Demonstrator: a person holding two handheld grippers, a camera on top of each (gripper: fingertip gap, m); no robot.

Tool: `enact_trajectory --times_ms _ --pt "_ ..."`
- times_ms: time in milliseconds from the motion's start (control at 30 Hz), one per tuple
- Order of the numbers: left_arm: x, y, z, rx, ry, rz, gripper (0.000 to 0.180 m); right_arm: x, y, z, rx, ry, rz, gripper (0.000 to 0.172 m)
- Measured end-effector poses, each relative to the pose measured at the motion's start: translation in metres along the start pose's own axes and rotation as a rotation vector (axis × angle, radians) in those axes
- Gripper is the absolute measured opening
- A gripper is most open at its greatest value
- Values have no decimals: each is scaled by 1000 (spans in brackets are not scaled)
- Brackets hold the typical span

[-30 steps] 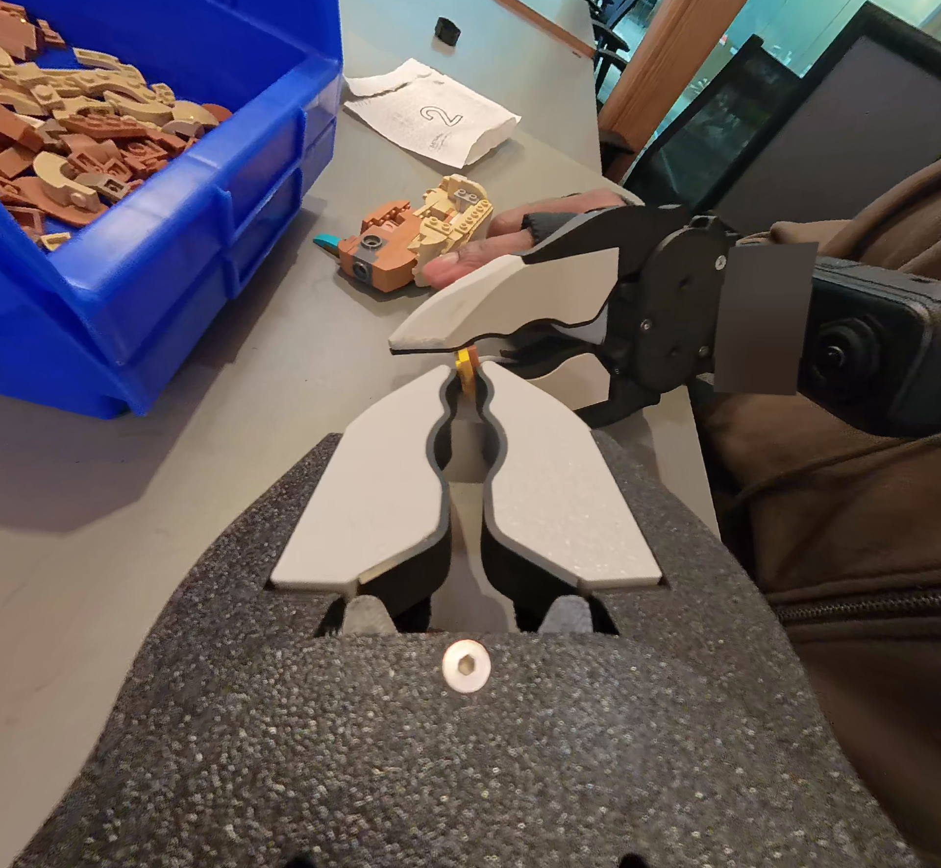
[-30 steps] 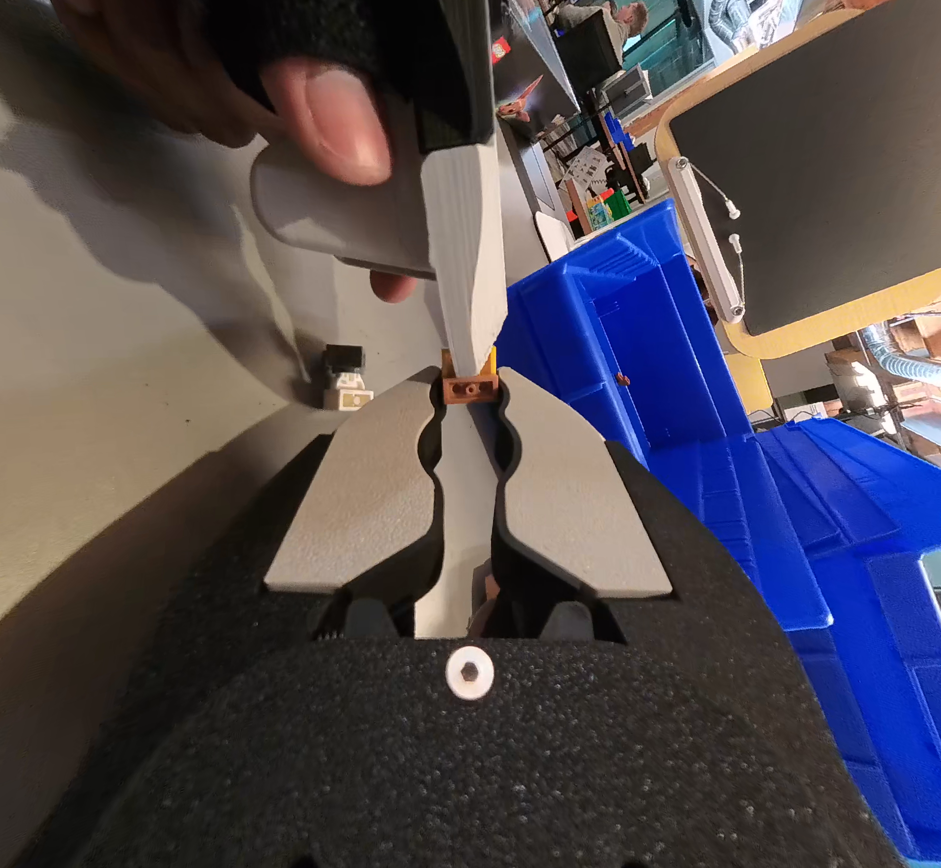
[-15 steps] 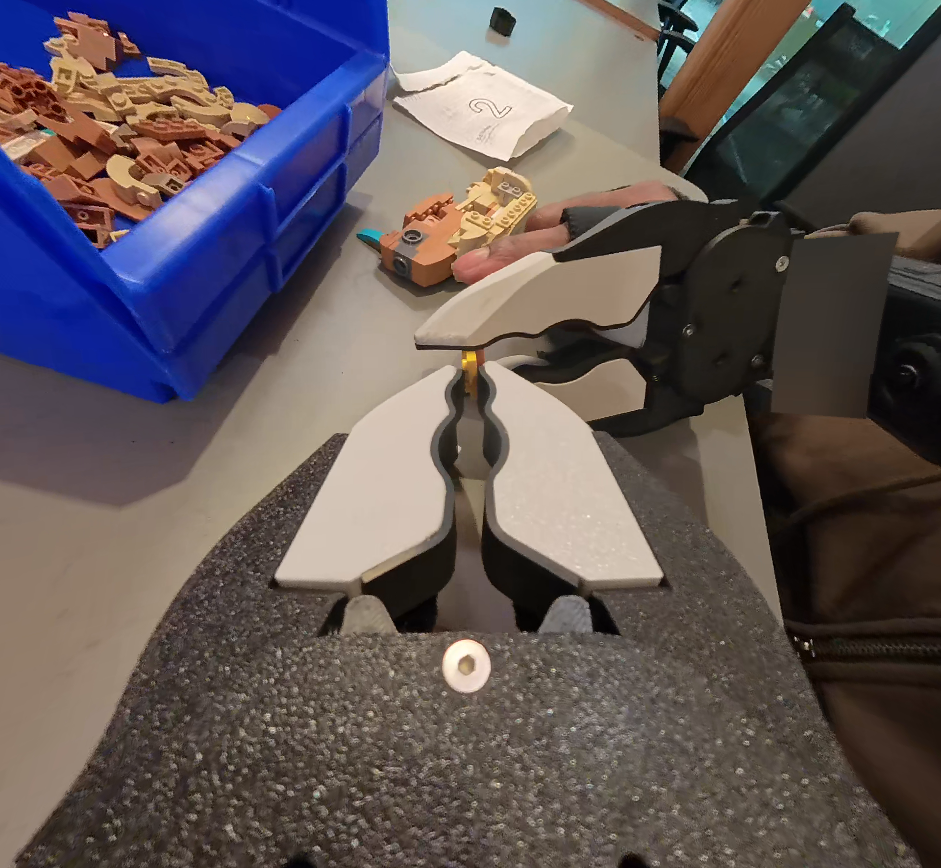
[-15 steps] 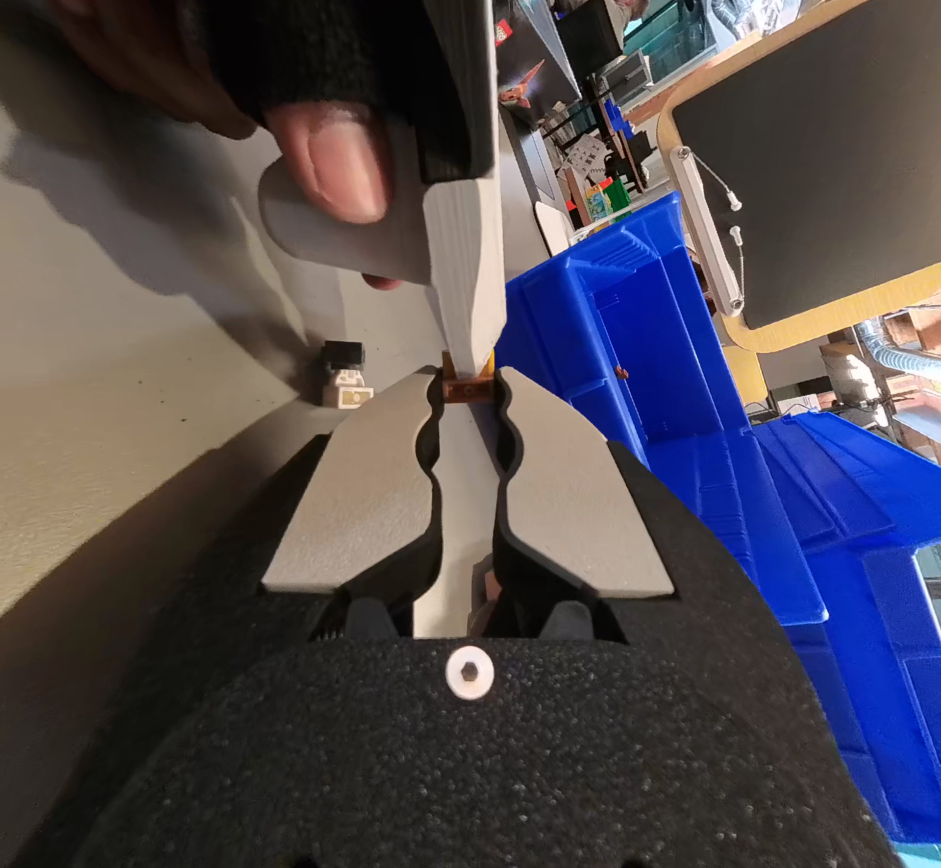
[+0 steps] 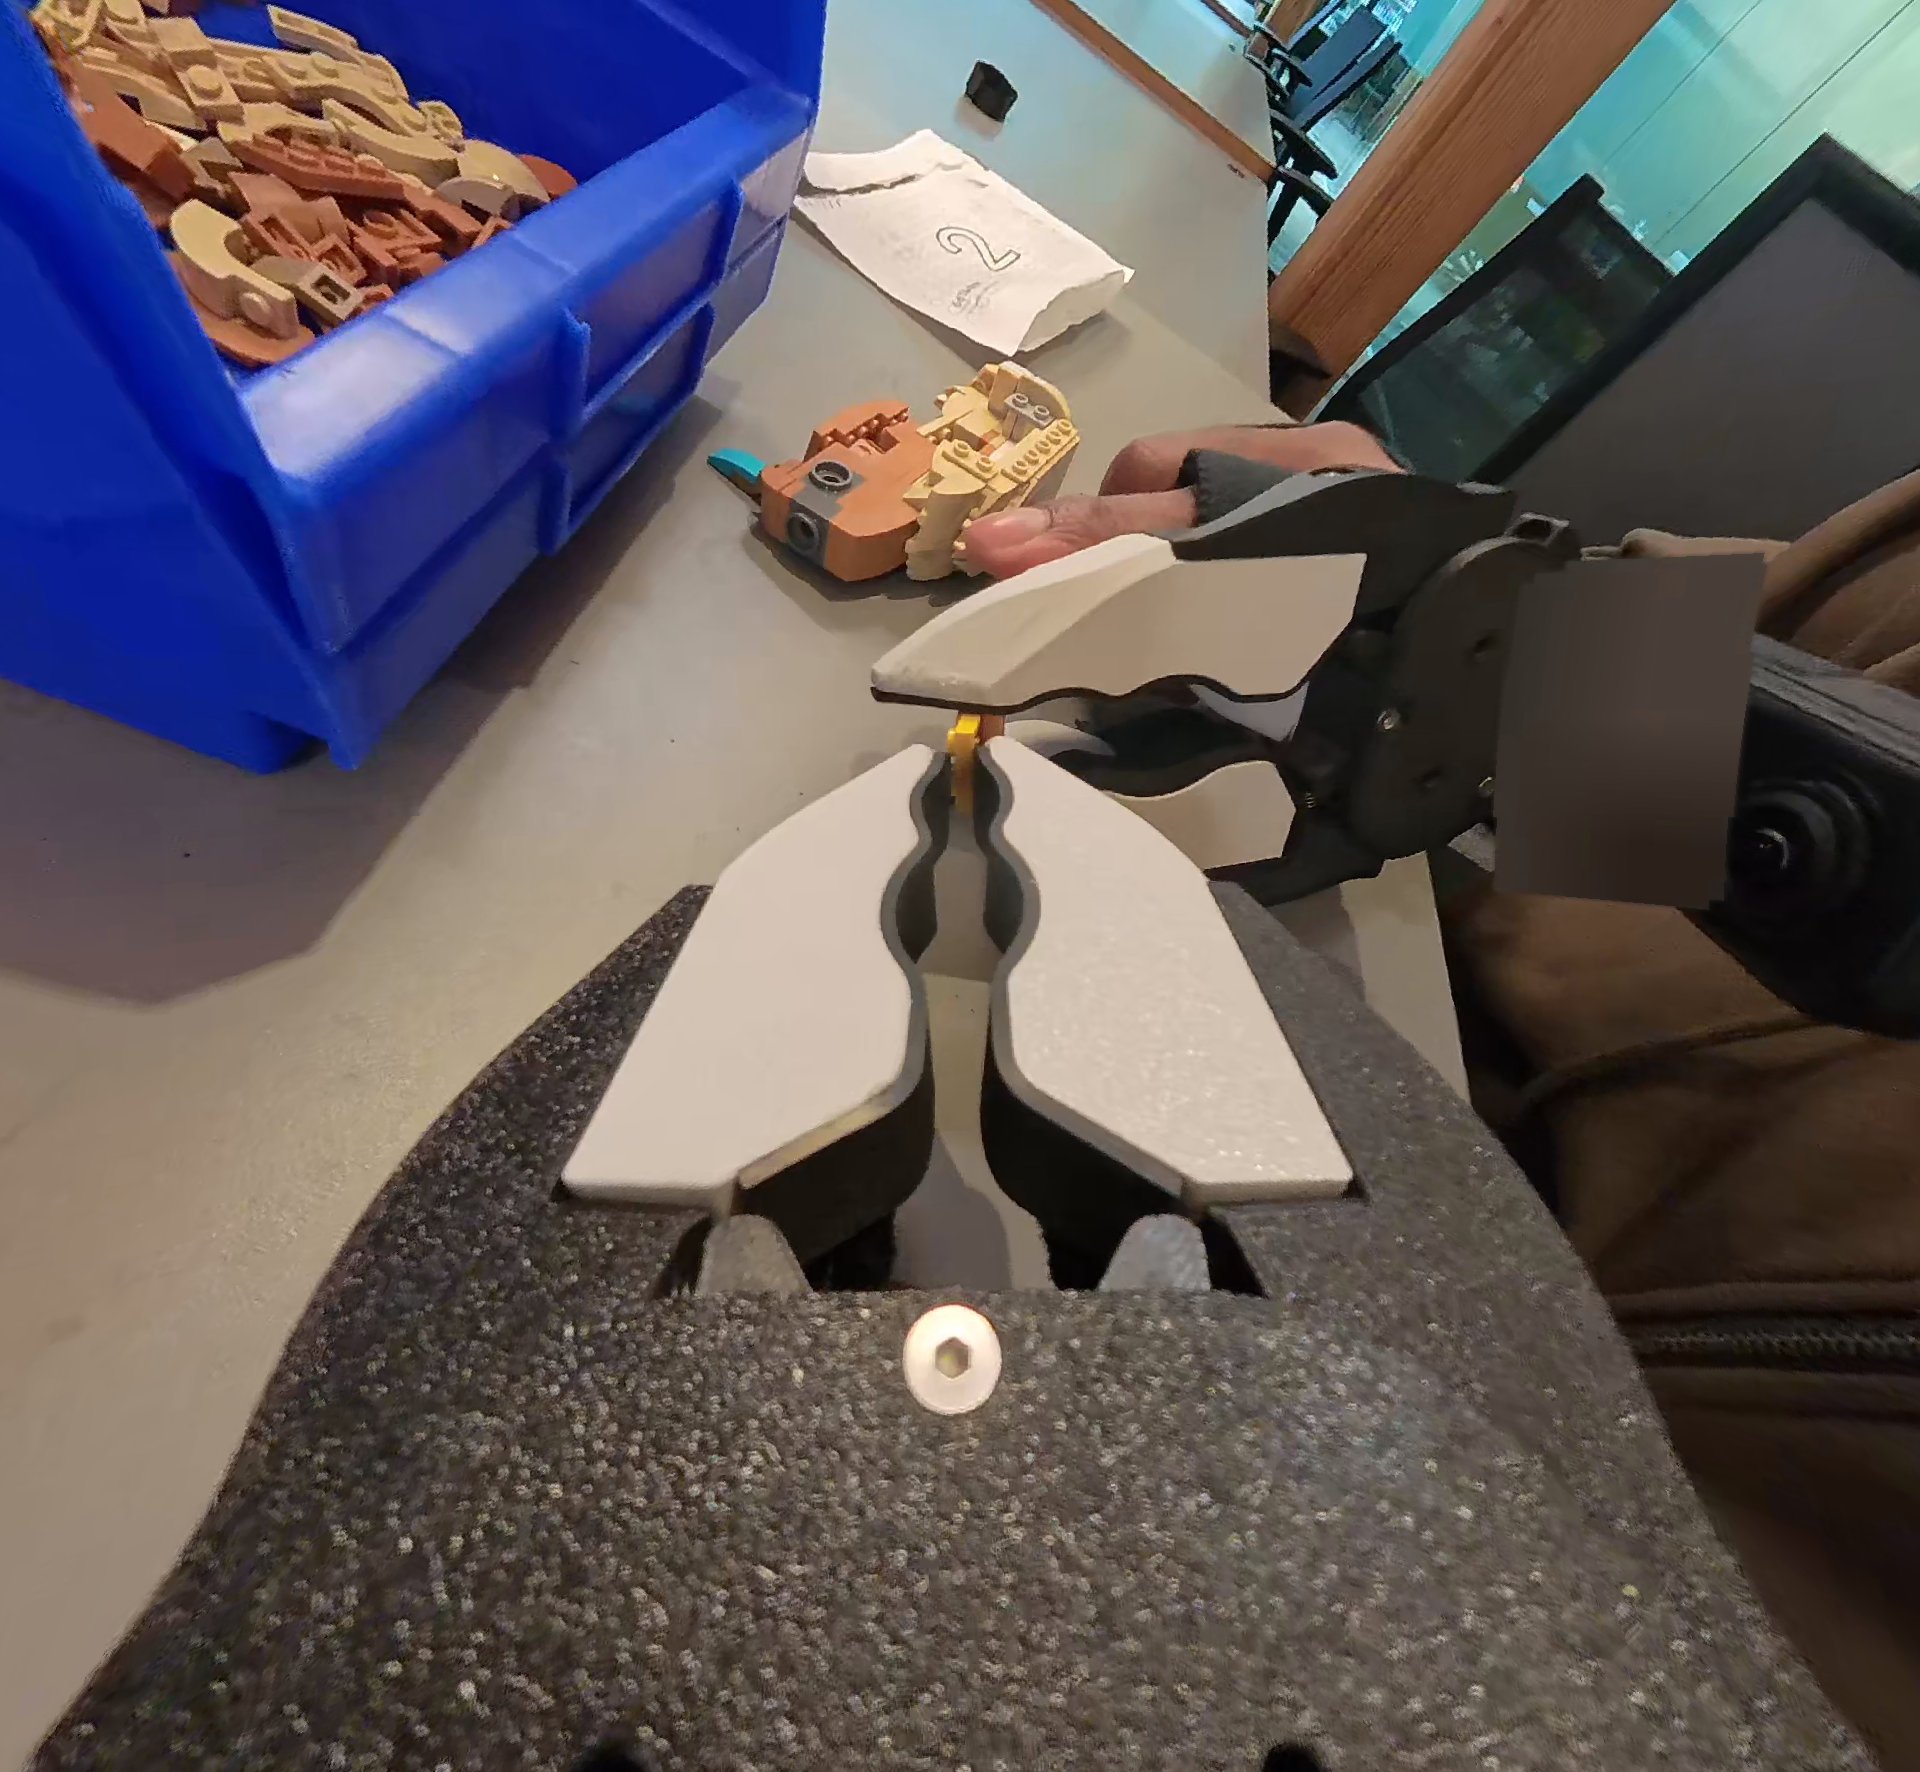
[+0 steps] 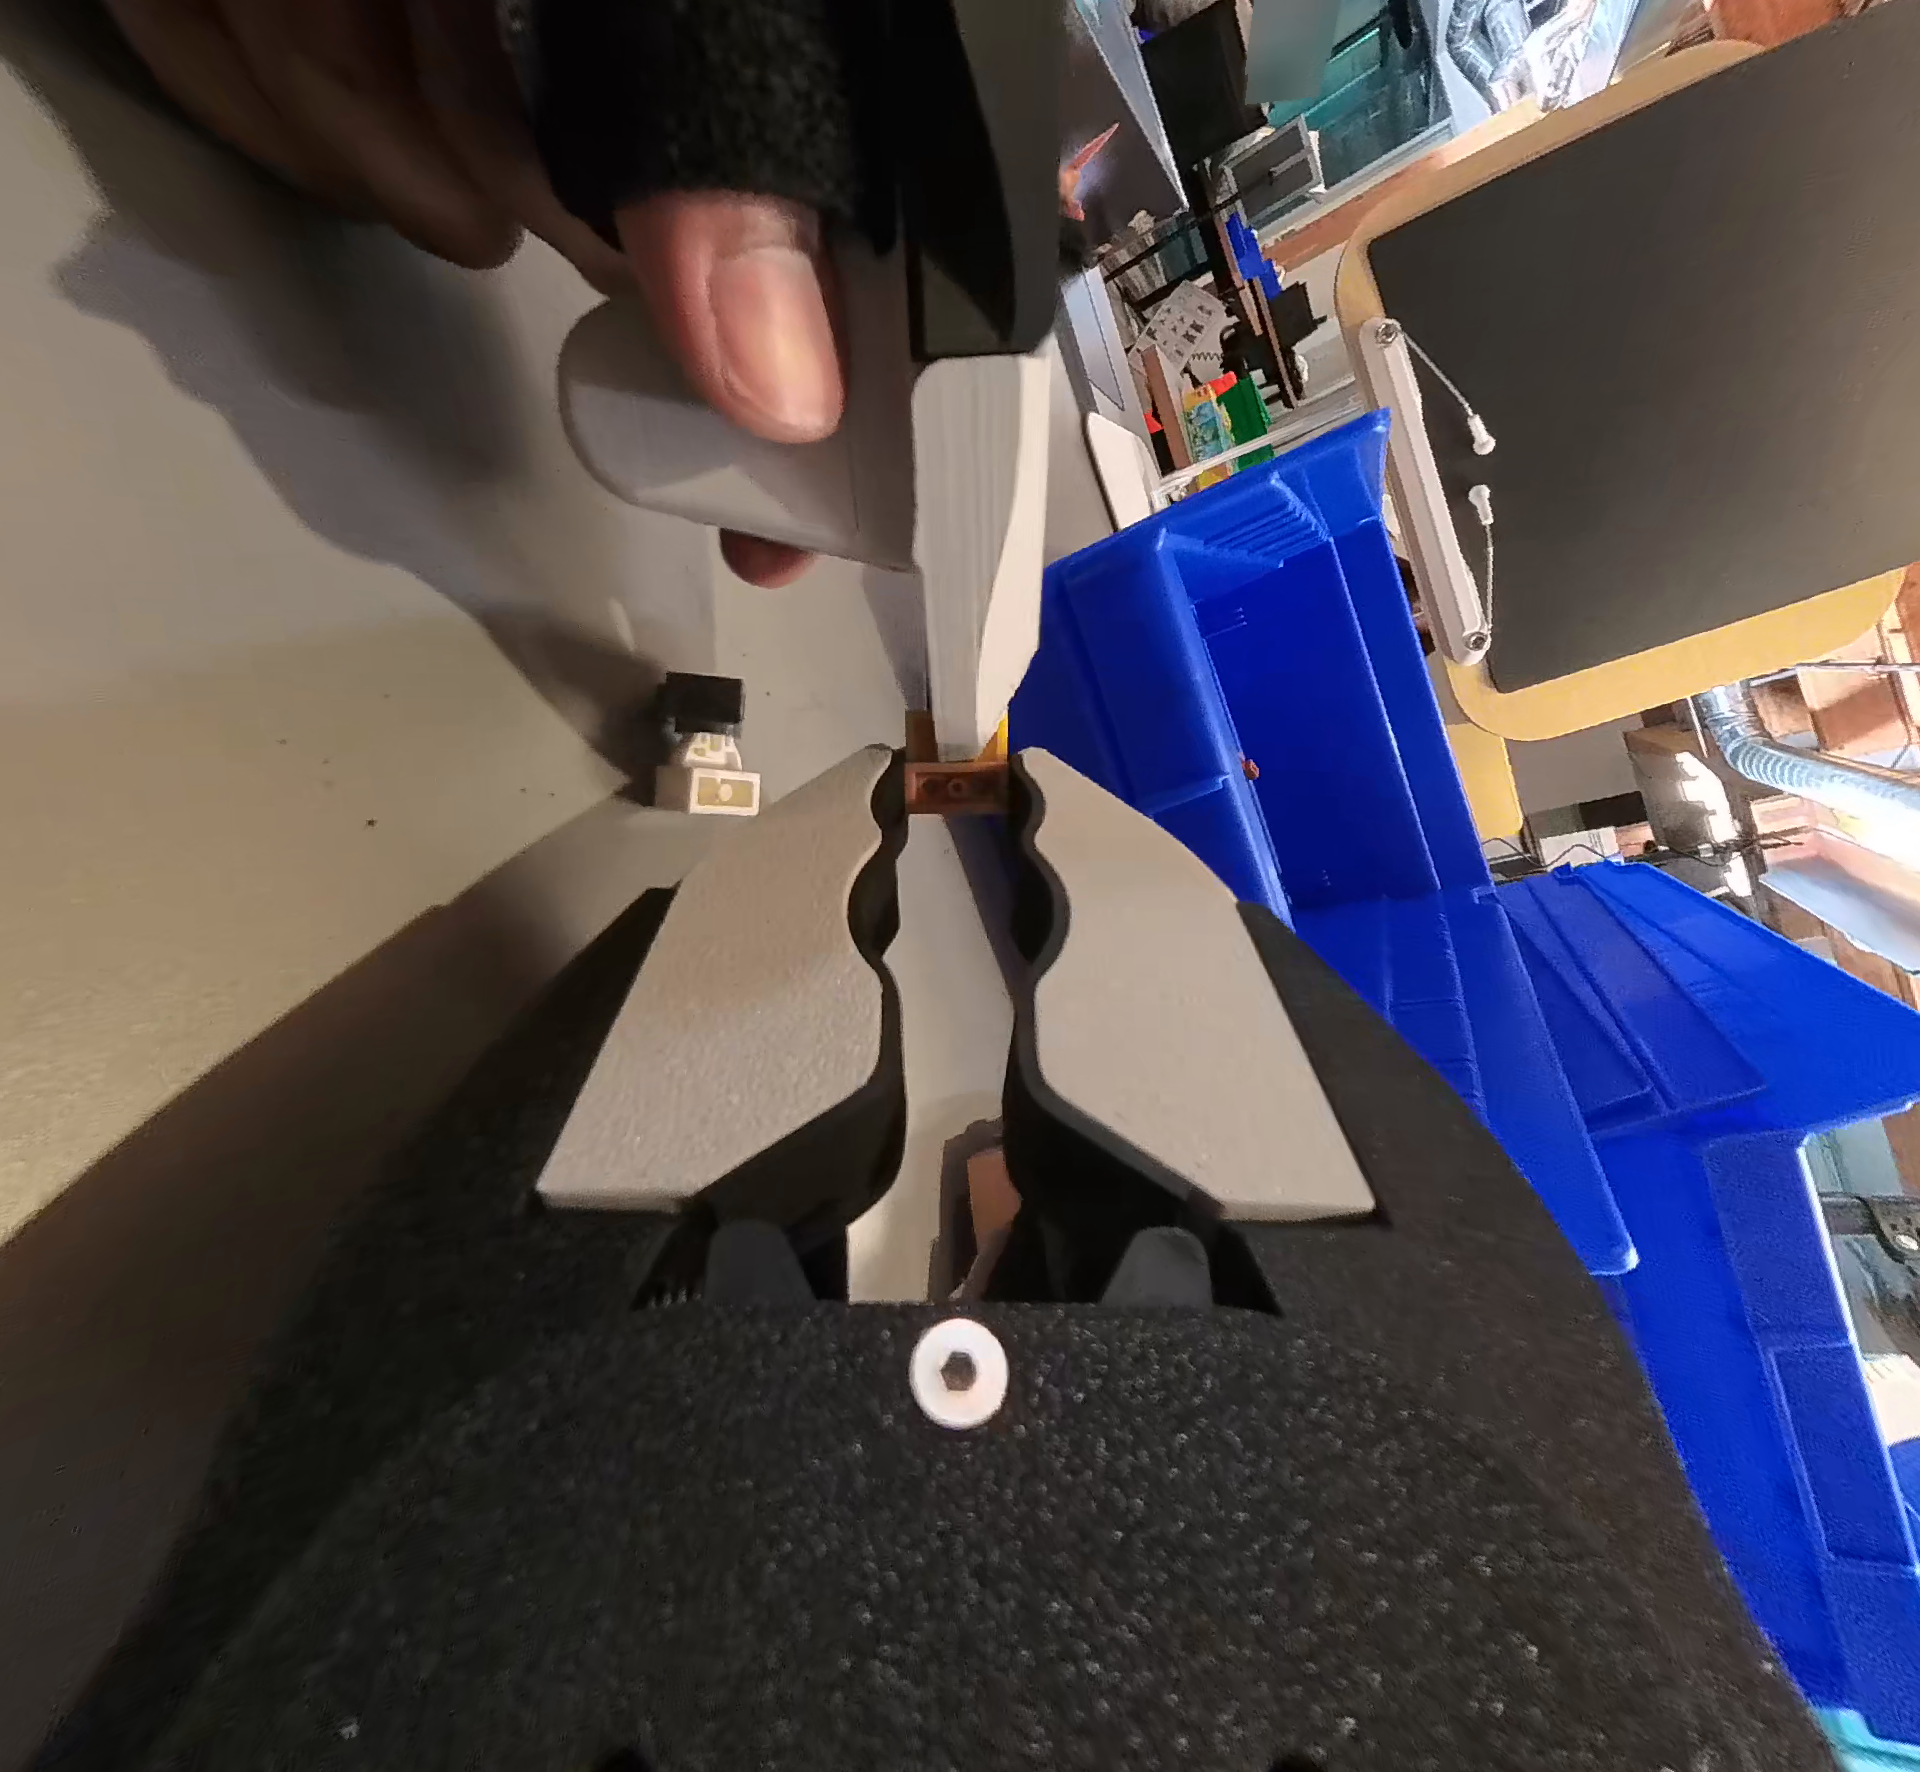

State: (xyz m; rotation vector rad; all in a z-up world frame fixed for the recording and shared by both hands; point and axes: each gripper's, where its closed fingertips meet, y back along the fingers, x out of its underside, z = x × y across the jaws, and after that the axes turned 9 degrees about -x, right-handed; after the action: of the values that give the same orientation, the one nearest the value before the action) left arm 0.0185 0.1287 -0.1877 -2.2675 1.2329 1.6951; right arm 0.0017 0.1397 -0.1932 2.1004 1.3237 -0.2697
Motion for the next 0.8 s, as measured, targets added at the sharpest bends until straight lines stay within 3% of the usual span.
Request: enact_trajectory --times_ms 233,800 --pt "4 -4 -2 -59 -151 7 3 3 2 7 -83 -121 -42 17" --pt "10 -4 -5 -34 -282 36 3 -1 8 20 -316 -296 -166 18"
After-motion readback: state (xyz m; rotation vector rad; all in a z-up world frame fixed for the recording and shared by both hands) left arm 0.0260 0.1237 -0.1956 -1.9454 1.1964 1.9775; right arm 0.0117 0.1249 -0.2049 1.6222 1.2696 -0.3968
